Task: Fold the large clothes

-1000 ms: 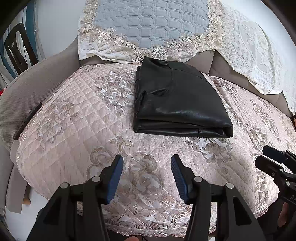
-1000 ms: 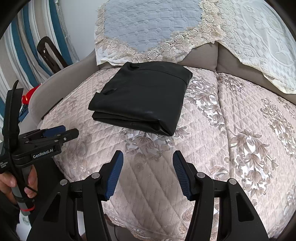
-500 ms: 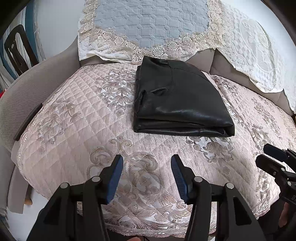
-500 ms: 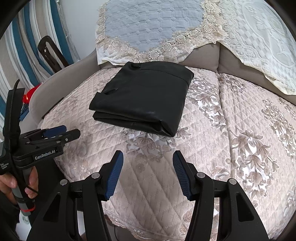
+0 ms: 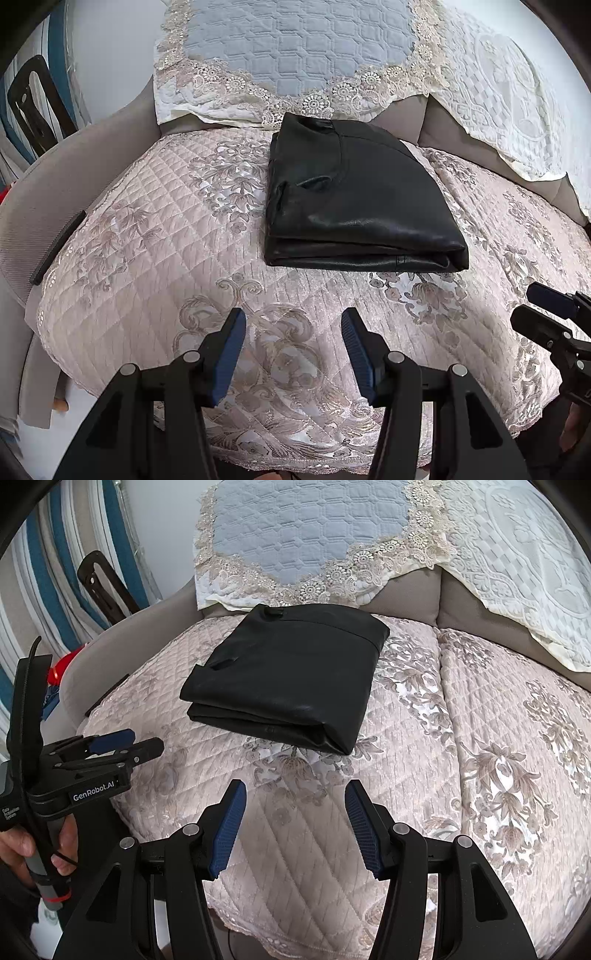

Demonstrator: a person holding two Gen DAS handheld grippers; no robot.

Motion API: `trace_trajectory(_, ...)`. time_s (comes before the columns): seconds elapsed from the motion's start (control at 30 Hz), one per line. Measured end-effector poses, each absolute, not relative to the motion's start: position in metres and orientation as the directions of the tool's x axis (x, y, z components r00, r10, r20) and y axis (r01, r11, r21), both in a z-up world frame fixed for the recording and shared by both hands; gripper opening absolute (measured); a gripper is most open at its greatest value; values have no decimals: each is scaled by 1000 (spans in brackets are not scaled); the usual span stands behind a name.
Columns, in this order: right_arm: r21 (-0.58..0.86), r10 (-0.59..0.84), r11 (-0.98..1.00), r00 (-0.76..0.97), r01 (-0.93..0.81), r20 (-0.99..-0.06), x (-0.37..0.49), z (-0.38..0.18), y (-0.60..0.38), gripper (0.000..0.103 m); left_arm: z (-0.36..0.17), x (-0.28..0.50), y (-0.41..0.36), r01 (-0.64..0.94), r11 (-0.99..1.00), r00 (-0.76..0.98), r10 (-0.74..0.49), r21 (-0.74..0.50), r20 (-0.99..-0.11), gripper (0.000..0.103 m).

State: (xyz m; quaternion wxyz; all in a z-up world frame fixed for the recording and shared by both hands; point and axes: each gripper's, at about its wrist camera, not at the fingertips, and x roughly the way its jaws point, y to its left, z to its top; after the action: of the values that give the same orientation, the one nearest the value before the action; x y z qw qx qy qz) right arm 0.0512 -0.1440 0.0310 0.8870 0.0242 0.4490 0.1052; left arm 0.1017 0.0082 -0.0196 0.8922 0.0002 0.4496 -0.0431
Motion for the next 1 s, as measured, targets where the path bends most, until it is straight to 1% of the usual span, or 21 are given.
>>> trace_trajectory(0.87,132,207,977,575,-170,-792,49,32,-141,57,-19,100,6,74,997,593,-72,-34,-802,56)
trace_trajectory(1.0,131,207,977,574,-170,-792,49,32,-141,57,-20,100,7,80,995,592,-92,-55,-801,56)
